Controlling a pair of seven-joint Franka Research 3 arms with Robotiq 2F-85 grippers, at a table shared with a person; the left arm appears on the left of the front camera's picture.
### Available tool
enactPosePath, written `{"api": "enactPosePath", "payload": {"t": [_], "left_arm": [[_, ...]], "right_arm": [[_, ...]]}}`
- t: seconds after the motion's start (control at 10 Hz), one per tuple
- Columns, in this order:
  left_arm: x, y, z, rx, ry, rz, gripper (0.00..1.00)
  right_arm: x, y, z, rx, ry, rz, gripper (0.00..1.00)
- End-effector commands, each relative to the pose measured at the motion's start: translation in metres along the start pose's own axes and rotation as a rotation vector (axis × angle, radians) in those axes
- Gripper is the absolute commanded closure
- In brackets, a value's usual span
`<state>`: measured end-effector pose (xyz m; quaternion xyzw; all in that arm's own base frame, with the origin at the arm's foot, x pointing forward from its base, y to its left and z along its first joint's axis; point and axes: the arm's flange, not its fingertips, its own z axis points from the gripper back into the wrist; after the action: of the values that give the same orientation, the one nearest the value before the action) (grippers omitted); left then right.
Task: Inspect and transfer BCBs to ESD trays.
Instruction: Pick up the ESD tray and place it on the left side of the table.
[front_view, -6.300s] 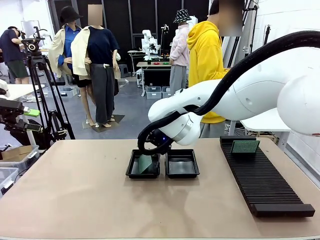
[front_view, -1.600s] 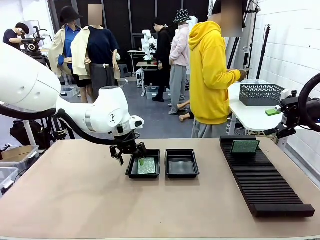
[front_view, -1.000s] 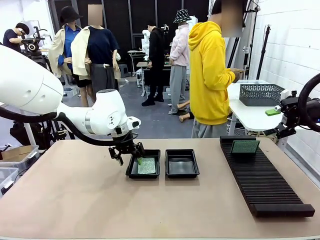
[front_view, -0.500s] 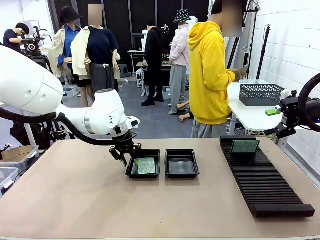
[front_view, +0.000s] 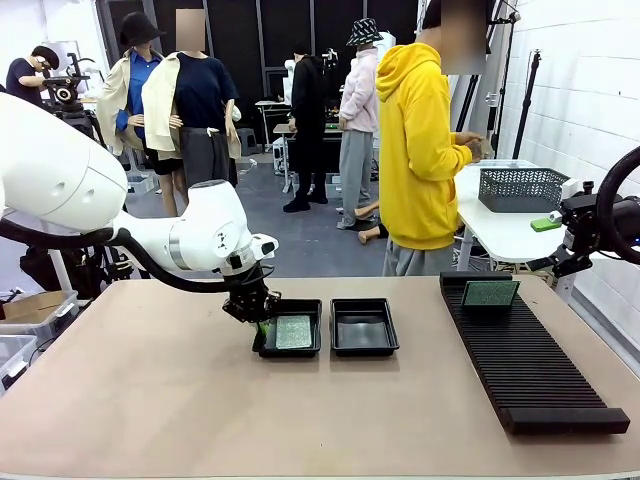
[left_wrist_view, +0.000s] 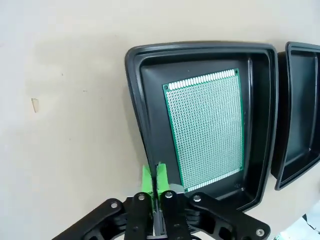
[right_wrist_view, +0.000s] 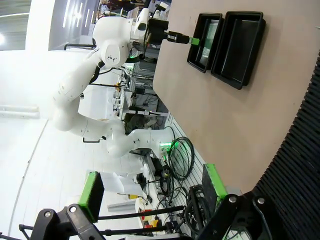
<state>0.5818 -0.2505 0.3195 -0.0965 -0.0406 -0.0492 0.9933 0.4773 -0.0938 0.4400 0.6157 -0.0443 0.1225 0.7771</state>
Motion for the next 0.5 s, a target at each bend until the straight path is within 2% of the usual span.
{"api": "enactPosePath", "payload": {"t": [0.0,0.4], "left_arm": [[0.0001,0.0001,0.0,0.003,-0.002,-0.003,1.0],[0.0001,0.0001,0.0,0.003,-0.002,-0.003,1.0]], "right_arm": [[-0.0046,0.0013,-0.004,-0.019,-0.005,-0.011,0.0],[-0.0046,0.0013,-0.004,-0.019,-0.005,-0.011,0.0]]}}
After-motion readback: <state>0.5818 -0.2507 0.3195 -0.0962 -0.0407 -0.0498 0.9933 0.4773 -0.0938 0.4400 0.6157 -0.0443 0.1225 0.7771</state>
